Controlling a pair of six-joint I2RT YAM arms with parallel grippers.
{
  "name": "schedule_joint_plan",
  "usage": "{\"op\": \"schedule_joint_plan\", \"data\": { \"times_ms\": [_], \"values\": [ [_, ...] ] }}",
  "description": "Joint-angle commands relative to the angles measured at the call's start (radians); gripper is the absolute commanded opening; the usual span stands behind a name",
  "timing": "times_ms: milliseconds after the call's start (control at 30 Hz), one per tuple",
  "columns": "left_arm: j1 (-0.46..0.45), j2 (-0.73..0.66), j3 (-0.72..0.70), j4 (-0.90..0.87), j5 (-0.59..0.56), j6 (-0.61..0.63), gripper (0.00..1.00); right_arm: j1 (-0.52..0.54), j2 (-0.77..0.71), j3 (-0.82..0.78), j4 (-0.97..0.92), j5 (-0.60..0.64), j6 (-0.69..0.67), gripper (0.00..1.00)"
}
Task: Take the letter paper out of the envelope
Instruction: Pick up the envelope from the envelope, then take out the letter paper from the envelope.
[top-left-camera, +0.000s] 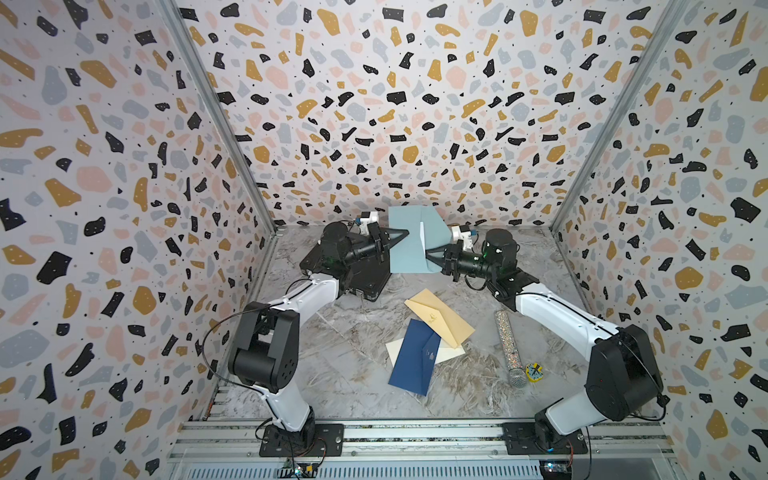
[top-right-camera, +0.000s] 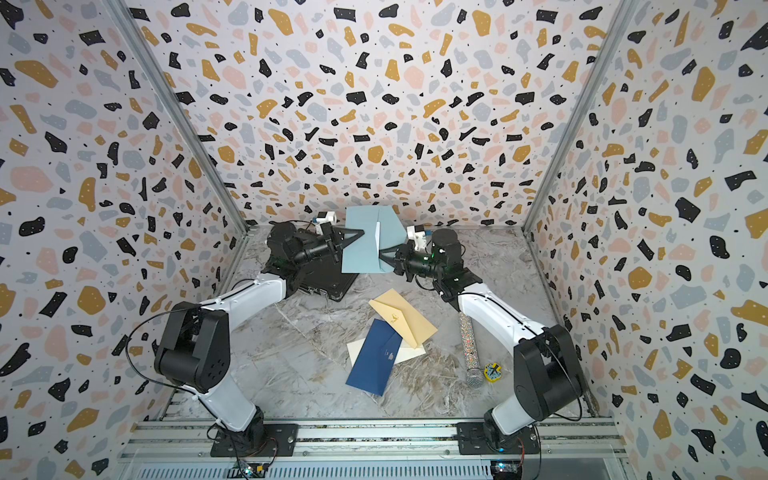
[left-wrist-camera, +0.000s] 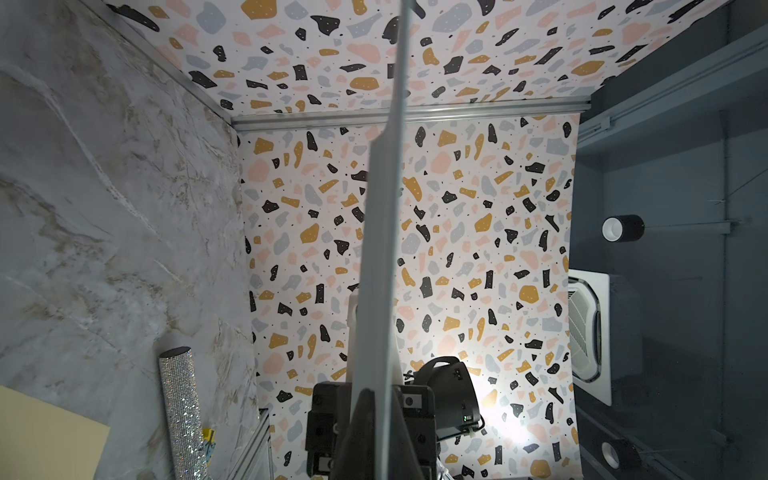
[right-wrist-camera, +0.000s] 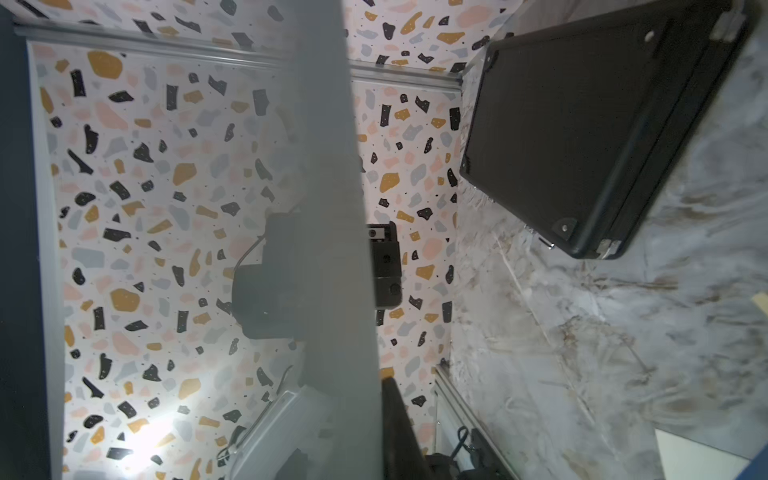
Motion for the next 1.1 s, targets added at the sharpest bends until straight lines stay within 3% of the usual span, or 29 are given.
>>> {"op": "schedule_joint_plan", "data": {
  "times_ms": [0, 100, 267, 400, 533, 733, 900, 1067],
  "values": [
    [-0.022, -0.060, -0.008, -0.069, 0.008, 0.109, 0.09, 0.008, -0.060, 0.054, -0.174, 0.038, -0.101, 0.00],
    [-0.020, -0.092, -0.009, -0.191, -0.008, 0.189, 0.38, 0.004, -0.097, 0.106, -0.440, 0.116, -0.255, 0.00],
    [-0.019, -0.183, 0.043, -0.597, -0.114, 0.442, 0.55, -0.013, -0.122, 0.219, -0.784, 0.254, -0.499, 0.00],
    [-0.024, -0.216, 0.137, -0.849, -0.188, 0.576, 0.55, -0.012, -0.127, 0.306, -0.960, 0.388, -0.688, 0.00],
    [-0.060, -0.210, 0.217, -0.940, -0.207, 0.612, 0.47, -0.009, -0.150, 0.330, -0.983, 0.496, -0.828, 0.00],
    [-0.151, -0.143, 0.404, -1.095, -0.227, 0.661, 0.44, 0.018, -0.173, 0.316, -0.918, 0.637, -1.026, 0.00],
    [-0.229, -0.069, 0.574, -1.266, -0.297, 0.738, 0.40, 0.100, -0.214, 0.237, -0.778, 0.763, -1.181, 0.00],
    [-0.274, -0.035, 0.650, -1.341, -0.372, 0.781, 0.41, 0.185, -0.214, 0.202, -0.728, 0.887, -1.301, 0.00]
  ]
}}
